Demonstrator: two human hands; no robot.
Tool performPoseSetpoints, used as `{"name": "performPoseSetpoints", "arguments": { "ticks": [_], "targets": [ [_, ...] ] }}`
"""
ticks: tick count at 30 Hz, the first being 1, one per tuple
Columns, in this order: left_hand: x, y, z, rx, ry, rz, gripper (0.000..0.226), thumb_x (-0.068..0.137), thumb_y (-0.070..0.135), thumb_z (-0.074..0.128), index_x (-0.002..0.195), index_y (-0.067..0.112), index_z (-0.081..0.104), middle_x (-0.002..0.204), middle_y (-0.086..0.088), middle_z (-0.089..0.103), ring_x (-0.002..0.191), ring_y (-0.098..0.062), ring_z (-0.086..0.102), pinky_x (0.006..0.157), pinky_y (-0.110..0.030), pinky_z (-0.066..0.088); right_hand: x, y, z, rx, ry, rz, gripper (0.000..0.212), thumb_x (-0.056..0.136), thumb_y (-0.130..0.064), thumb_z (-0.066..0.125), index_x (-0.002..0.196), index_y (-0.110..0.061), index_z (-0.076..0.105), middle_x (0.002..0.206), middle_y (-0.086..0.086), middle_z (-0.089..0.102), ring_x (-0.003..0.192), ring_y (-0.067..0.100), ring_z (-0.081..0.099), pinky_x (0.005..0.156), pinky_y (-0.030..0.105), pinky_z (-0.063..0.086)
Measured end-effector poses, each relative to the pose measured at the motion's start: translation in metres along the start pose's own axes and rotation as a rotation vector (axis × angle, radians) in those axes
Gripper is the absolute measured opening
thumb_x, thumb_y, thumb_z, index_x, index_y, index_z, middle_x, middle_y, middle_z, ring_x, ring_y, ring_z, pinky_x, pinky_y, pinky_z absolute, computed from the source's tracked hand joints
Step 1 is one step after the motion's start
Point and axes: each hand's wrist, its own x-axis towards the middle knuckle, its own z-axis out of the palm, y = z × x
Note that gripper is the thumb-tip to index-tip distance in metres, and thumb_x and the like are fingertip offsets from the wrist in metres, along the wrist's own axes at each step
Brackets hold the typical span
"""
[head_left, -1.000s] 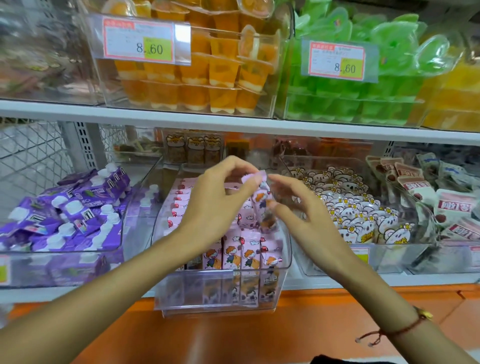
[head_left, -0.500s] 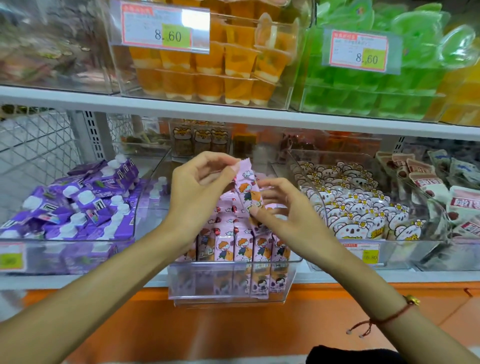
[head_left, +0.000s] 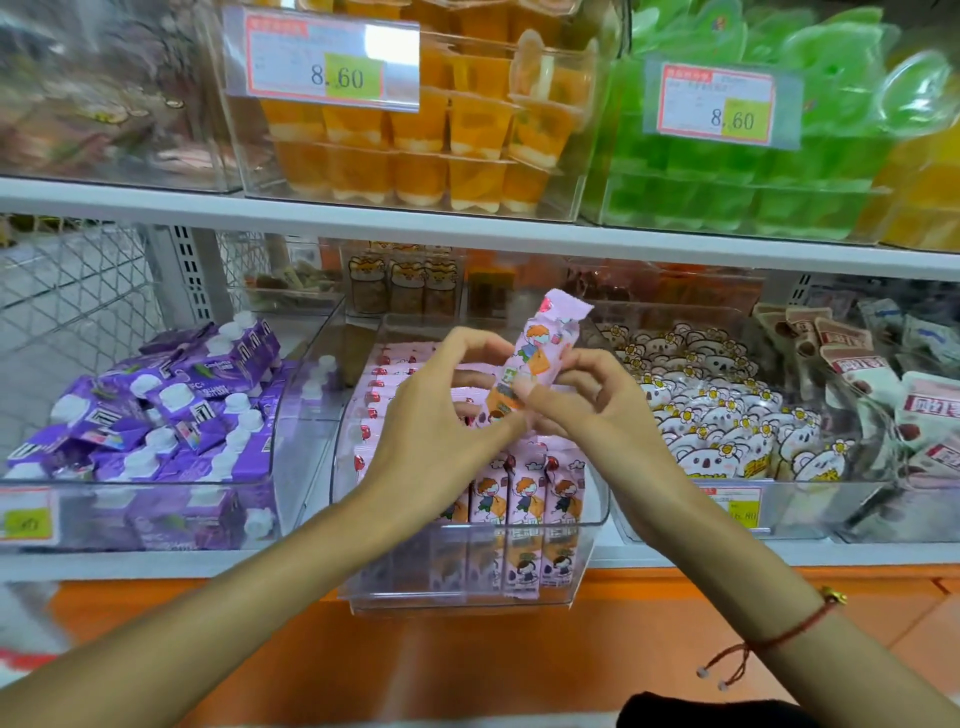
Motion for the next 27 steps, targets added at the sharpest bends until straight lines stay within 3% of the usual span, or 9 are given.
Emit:
{"name": "performPoseSetpoints", "arguments": {
  "ticks": [4, 8, 12, 15, 18, 20, 23, 25, 27],
  "targets": [
    [0.002, -0.005, -0.003, -0.056, -0.037, -0.005, 0.035, 0.087, 0.017, 0.069, 0.110, 0.036, 0.051, 0.115, 0.020, 0.063, 0.109, 0.002, 0.059, 0.093, -0.018, 0.048, 0.001, -0.004, -0.005, 0.058, -0.104, -0.006, 0.030, 0.093, -0.016, 0.057, 0.123, -0.017, 0.057, 0.114, -0.005, 0.069, 0.106, 0.007, 0.064, 0.092, 0.025, 0.050],
    [-0.001, -0.008, -0.001, 0.013, -0.036, 0.031, 0.032, 0.088, 0.017, 0.067, 0.116, 0.028, 0.055, 0.120, 0.018, 0.062, 0.118, 0.001, 0.054, 0.104, -0.029, 0.044, -0.004, -0.003, -0.001, -0.053, -0.014, -0.136, 0.028, 0.087, -0.011, 0.066, 0.114, -0.014, 0.061, 0.108, 0.001, 0.070, 0.098, 0.008, 0.066, 0.088, 0.024, 0.051],
    [-0.002, -0.005, 0.001, 0.055, 0.046, 0.063, 0.033, 0.082, 0.027, 0.073, 0.111, 0.033, 0.058, 0.109, 0.022, 0.063, 0.109, 0.002, 0.057, 0.090, -0.014, 0.045, -0.008, -0.002, 0.001, -0.080, 0.029, -0.227, 0.025, 0.080, -0.012, 0.075, 0.099, -0.022, 0.061, 0.095, -0.008, 0.069, 0.092, 0.003, 0.066, 0.075, 0.013, 0.051],
    [0.002, 0.001, -0.002, -0.049, 0.025, -0.015, 0.032, 0.083, 0.029, 0.071, 0.113, 0.028, 0.060, 0.108, 0.017, 0.067, 0.103, 0.000, 0.062, 0.086, -0.016, 0.051, -0.008, -0.004, 0.000, -0.100, -0.002, -0.233, 0.024, 0.084, -0.016, 0.070, 0.105, -0.026, 0.064, 0.096, -0.011, 0.070, 0.091, 0.003, 0.066, 0.074, 0.013, 0.051],
    [0.008, 0.009, -0.008, -0.174, -0.030, -0.189, 0.030, 0.085, 0.029, 0.067, 0.114, 0.024, 0.065, 0.102, 0.010, 0.073, 0.095, -0.002, 0.068, 0.079, -0.020, 0.056, -0.005, -0.005, -0.002, -0.134, -0.011, -0.186, 0.023, 0.088, -0.021, 0.065, 0.111, -0.027, 0.066, 0.101, -0.004, 0.070, 0.092, 0.008, 0.066, 0.079, 0.020, 0.053],
    [0.010, 0.013, -0.011, -0.304, -0.094, -0.377, 0.028, 0.087, 0.036, 0.065, 0.110, 0.022, 0.070, 0.097, 0.009, 0.075, 0.089, -0.002, 0.070, 0.067, -0.017, 0.056, -0.005, -0.006, -0.002, -0.156, -0.024, -0.136, 0.022, 0.089, -0.029, 0.064, 0.110, -0.027, 0.067, 0.100, -0.001, 0.070, 0.089, 0.009, 0.066, 0.076, 0.020, 0.054],
    [0.011, 0.017, -0.012, -0.497, -0.160, -0.621, 0.029, 0.085, 0.037, 0.067, 0.102, 0.015, 0.073, 0.092, 0.001, 0.076, 0.078, -0.006, 0.072, 0.061, -0.017, 0.055, -0.005, -0.006, 0.000, -0.144, -0.031, -0.030, 0.023, 0.089, -0.037, 0.061, 0.106, -0.024, 0.067, 0.100, 0.009, 0.070, 0.084, 0.016, 0.066, 0.072, 0.027, 0.059],
    [0.011, 0.018, -0.011, -0.550, -0.157, -0.700, 0.028, 0.083, 0.035, 0.069, 0.102, 0.014, 0.073, 0.091, -0.001, 0.076, 0.072, -0.008, 0.073, 0.059, -0.019, 0.056, -0.006, -0.006, 0.001, -0.128, -0.035, 0.018, 0.024, 0.089, -0.037, 0.061, 0.105, -0.020, 0.067, 0.098, 0.016, 0.068, 0.080, 0.026, 0.064, 0.077, 0.039, 0.058],
    [0.011, 0.016, -0.012, -0.543, -0.173, -0.700, 0.028, 0.083, 0.035, 0.069, 0.103, 0.015, 0.072, 0.093, 0.000, 0.076, 0.074, -0.008, 0.073, 0.060, -0.020, 0.057, -0.005, -0.006, 0.001, -0.120, -0.041, 0.024, 0.023, 0.089, -0.036, 0.061, 0.106, -0.021, 0.066, 0.097, 0.013, 0.069, 0.078, 0.022, 0.063, 0.071, 0.036, 0.059]
  ]
}}
